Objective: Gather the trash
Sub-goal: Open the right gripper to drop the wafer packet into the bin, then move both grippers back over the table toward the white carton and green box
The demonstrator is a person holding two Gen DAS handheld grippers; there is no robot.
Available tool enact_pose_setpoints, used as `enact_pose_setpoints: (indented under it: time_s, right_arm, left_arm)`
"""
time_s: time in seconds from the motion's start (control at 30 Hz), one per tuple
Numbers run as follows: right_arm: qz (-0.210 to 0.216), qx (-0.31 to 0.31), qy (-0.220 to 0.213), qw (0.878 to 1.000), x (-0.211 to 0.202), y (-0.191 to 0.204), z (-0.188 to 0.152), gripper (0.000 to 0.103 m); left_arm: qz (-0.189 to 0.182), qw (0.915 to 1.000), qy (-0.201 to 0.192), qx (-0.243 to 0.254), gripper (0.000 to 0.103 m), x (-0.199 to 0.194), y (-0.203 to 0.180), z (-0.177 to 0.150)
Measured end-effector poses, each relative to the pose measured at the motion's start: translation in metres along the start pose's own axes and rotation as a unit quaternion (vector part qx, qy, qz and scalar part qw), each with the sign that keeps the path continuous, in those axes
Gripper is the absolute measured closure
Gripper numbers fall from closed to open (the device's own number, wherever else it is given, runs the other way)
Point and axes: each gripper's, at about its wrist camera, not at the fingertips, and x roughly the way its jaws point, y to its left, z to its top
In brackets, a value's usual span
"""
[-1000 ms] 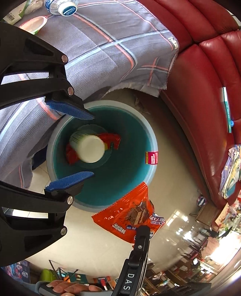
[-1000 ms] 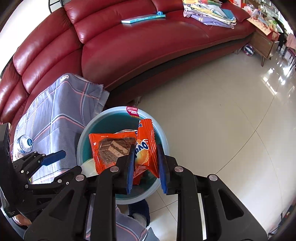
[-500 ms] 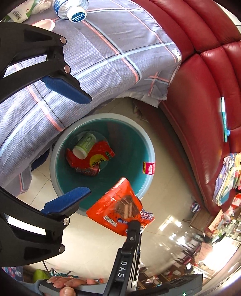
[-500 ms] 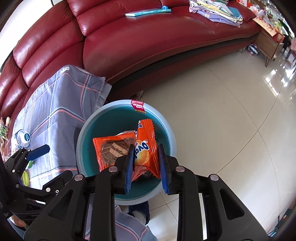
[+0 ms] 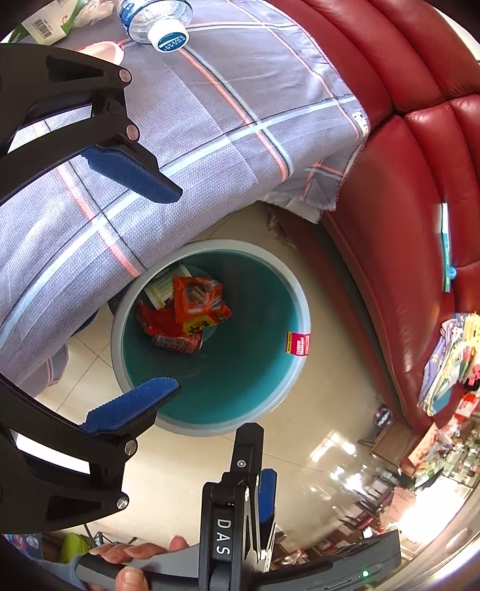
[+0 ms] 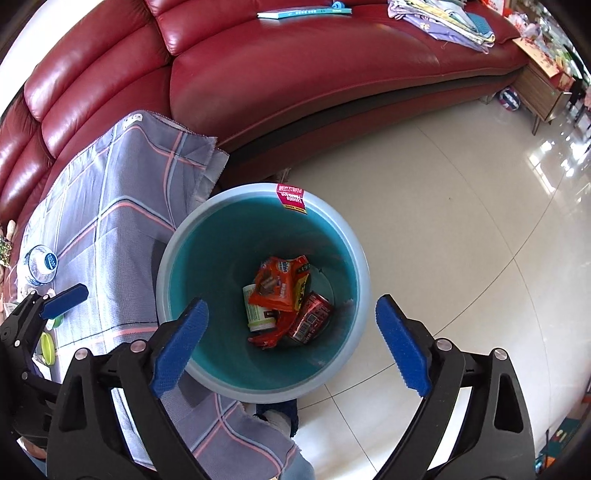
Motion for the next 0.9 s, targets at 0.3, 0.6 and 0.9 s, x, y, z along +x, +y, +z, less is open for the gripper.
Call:
enact_pose_setpoints:
  time_s: [0.3,0.6,0.9]
  right_arm:
    - [-0.015,-0.009,0.009,1.0,-0.005,0.013,-0.005,0.014]
    - [-0.025,-0.024,-0.008,0.999,-0.029,0.033,-0.013,0.01]
    - [-0.029,-0.041,-0.017,0.999,-0.052,0.063,-0.028,0.011]
  left_arm:
    - [-0.004,0.9999,-0.007,-0.01,0.007,-0.011,0.009,-0.008]
    - [-0.002,0.9995,-0.029,-0.011,0.007,-0.039,0.013,-0.02]
    - [0.006,0.9982,-0.053,-0.027,0.006,-0.073,0.032,-0.039]
